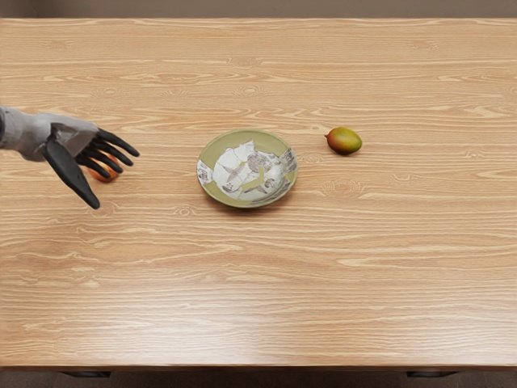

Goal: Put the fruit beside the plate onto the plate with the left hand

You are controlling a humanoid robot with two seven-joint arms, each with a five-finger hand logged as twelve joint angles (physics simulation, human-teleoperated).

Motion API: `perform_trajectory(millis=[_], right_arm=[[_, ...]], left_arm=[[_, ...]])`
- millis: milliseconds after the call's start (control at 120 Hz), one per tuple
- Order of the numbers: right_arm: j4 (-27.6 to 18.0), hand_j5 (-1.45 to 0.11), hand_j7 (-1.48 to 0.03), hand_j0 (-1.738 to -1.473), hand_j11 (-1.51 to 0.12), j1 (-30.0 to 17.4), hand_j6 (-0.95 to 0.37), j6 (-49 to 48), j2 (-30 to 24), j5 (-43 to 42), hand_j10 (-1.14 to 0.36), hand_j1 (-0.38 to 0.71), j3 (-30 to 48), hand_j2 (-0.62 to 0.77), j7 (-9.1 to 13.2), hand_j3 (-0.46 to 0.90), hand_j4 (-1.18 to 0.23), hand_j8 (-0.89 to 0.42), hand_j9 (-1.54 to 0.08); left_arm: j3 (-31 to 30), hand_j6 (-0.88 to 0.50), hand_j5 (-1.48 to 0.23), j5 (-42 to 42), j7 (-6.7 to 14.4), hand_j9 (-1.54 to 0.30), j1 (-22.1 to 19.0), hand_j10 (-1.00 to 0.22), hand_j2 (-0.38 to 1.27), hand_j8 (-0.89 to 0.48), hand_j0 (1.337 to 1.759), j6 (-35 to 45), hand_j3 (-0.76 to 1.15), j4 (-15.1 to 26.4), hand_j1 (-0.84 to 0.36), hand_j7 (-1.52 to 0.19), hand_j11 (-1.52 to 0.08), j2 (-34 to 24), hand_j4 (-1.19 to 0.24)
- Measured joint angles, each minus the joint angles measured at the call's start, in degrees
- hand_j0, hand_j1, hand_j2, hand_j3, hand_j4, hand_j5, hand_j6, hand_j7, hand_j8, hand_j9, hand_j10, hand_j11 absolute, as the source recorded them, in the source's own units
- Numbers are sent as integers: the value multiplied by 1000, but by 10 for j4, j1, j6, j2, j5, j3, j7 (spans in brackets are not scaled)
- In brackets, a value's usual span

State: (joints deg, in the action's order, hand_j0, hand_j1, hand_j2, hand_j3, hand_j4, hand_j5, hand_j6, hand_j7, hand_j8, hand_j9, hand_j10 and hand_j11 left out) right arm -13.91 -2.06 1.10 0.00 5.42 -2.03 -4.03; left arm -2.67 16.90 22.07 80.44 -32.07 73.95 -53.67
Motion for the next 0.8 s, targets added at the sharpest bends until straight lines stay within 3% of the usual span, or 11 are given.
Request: perform_trajectory(millis=[208, 433, 625, 800], right_arm=[[-3, -43, -43, -1658, -43, -1, -33, 2, 0, 1, -33, -310, -1, -7, 0, 0, -33, -33, -43], [-3, -43, -43, -1658, -43, -2, -33, 2, 0, 1, -33, -310, -2, -7, 0, 0, -33, -33, -43], [-3, -42, -42, -1658, -42, -2, -33, 2, 0, 1, -33, -310, -2, -7, 0, 0, -33, -33, -42], [-3, -43, -43, -1658, -43, -2, -33, 2, 0, 1, -33, -310, -2, -7, 0, 0, -33, -33, -43]], left_arm=[[4, -248, -319, 13, 0, -319, -1, -247, 48, -248, 1658, 0, 4, -15, 56, -319, -319, -6, -247], [-12, -249, -319, 146, 1, -319, -29, -248, 50, -248, 1658, 151, 1, -10, 56, -319, -319, 41, -248], [-203, -252, -323, 222, 0, -323, 21, -251, 51, -252, 1658, 462, 0, -1, 53, -323, -323, 151, -251], [-299, -252, -324, 229, 0, -323, 38, -251, 52, -252, 1658, 558, 0, -1, 52, -324, -323, 229, -251]])
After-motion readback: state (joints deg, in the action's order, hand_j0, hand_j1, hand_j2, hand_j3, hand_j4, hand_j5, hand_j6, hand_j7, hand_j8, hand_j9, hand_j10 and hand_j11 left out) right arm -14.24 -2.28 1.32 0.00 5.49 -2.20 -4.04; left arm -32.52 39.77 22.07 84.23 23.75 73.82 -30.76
